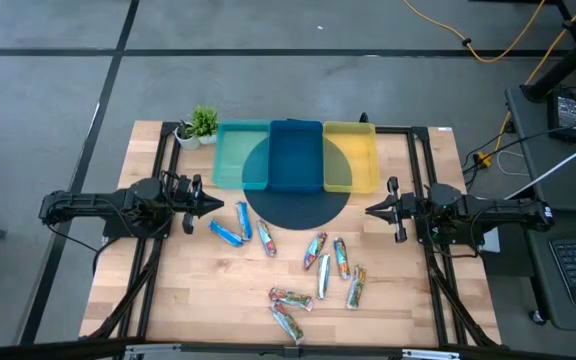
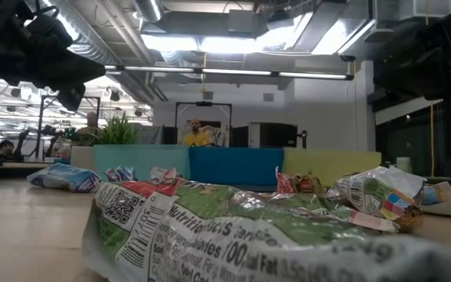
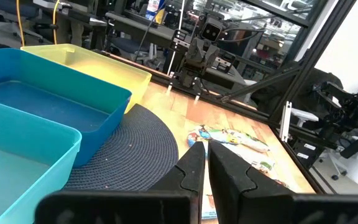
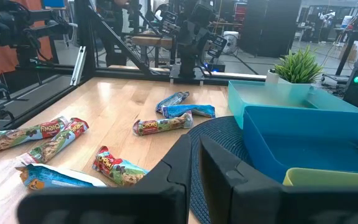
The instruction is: Pick and place Granola Bars by type
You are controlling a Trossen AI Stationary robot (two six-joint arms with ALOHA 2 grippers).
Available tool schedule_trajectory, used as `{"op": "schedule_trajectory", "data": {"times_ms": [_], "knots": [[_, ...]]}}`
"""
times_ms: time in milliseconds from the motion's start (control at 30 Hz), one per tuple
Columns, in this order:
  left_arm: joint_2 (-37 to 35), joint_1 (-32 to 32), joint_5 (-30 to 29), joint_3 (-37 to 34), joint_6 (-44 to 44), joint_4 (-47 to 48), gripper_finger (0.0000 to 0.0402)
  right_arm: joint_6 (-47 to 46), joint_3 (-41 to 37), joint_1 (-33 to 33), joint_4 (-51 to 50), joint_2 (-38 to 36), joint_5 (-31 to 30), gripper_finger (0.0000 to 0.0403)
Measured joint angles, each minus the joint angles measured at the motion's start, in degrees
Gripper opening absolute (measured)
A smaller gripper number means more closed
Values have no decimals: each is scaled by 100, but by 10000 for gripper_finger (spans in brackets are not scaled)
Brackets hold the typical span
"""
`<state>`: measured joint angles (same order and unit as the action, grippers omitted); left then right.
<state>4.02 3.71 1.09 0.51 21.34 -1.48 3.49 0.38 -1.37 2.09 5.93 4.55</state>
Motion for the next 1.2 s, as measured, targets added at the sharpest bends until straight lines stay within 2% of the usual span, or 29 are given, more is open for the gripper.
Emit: {"op": "schedule_trajectory", "data": {"times_ms": [800,967,1200], "knots": [[1,1,0,-1,-1,-2,15,0,0,0,-1,1,-7,34],[0,1,1,-1,-2,-2,15,-16,0,-8,8,2,-701,34],[0,2,-155,-1,-2,-1,15,-26,2,-8,49,2,-749,34]]}}
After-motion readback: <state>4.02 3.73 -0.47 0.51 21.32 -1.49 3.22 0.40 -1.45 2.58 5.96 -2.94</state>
